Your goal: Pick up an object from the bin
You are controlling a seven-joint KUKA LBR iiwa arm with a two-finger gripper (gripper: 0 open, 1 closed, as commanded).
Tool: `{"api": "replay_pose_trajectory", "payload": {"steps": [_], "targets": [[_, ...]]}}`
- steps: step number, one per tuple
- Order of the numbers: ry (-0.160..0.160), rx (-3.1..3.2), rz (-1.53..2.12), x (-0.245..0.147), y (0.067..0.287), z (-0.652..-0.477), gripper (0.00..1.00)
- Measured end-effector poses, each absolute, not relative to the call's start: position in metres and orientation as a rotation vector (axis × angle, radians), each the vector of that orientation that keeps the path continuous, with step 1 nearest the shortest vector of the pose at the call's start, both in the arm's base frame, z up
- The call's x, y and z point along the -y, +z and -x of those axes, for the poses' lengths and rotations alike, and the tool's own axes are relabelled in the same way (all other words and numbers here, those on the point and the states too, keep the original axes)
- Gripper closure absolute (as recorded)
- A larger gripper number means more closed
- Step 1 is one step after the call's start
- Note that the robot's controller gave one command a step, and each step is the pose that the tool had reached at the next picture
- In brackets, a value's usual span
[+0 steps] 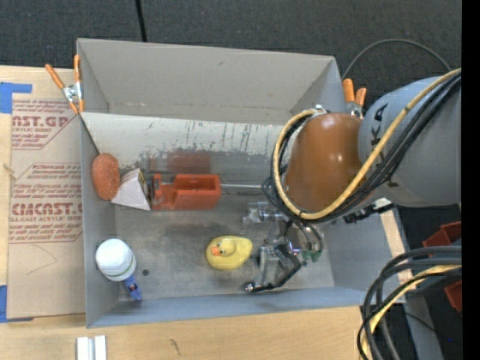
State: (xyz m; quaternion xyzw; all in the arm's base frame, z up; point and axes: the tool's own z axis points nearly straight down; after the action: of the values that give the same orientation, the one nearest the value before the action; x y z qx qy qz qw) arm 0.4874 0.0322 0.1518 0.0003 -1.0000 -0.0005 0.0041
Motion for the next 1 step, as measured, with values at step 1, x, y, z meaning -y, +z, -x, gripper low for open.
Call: {"api": "replay_pose_trajectory", "payload": {"steps": [1], "targets": [[-0.002, 3.141, 0.0, -0.0321, 0.1559, -0.4893, 0.0]]}}
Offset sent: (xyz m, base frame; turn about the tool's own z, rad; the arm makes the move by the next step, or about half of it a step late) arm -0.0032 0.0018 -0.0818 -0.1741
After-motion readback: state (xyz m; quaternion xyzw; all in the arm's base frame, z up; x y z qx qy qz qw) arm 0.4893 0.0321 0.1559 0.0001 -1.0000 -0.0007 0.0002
